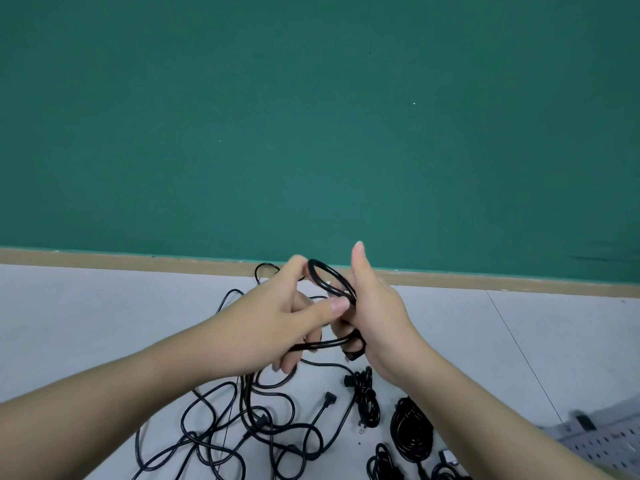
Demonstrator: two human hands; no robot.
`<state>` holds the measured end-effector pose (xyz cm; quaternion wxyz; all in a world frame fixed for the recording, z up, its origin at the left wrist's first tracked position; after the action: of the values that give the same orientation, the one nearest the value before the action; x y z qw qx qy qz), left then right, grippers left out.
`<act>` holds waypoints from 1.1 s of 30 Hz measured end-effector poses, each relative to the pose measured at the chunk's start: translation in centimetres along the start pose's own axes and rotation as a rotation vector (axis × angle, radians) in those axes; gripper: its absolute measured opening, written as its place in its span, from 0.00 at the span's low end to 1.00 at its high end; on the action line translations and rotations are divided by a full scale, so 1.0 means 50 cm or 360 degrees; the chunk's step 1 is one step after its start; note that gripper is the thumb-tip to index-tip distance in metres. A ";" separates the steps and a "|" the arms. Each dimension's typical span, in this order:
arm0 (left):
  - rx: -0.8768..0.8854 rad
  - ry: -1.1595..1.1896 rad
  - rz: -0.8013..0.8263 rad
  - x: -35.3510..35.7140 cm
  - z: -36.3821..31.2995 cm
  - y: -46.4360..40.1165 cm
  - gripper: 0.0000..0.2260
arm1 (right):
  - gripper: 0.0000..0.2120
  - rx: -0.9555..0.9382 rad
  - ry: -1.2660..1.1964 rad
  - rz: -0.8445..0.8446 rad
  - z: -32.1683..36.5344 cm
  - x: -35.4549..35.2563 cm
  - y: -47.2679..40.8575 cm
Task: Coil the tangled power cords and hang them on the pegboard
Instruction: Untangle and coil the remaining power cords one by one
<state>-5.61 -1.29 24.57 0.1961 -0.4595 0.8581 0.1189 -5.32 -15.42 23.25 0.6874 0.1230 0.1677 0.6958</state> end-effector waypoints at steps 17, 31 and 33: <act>0.0015 0.0010 -0.0509 -0.071 -0.018 -0.019 0.27 | 0.42 0.0327 -0.0109 0.0857 0.007 0.022 0.041; -0.0185 0.0690 0.0408 0.073 0.001 -0.005 0.34 | 0.28 0.0103 -0.1228 0.0830 0.083 -0.054 0.026; -0.0091 0.0288 0.0540 0.072 0.000 0.002 0.30 | 0.28 0.0066 -0.1261 0.0674 0.084 -0.077 0.013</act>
<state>-7.52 -3.92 22.98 0.0823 -0.3225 0.9336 0.1327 -4.10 -18.99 27.58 0.5383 0.4253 -0.1233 0.7170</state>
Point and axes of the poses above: each hand's wrist, its own y-axis away from the middle knuckle, its own x-axis out of the palm, z = x × y, the point moved 4 cm from there along -y, towards the middle knuckle, and after that the axes turned 6 degrees about x, right-handed, at the moved point
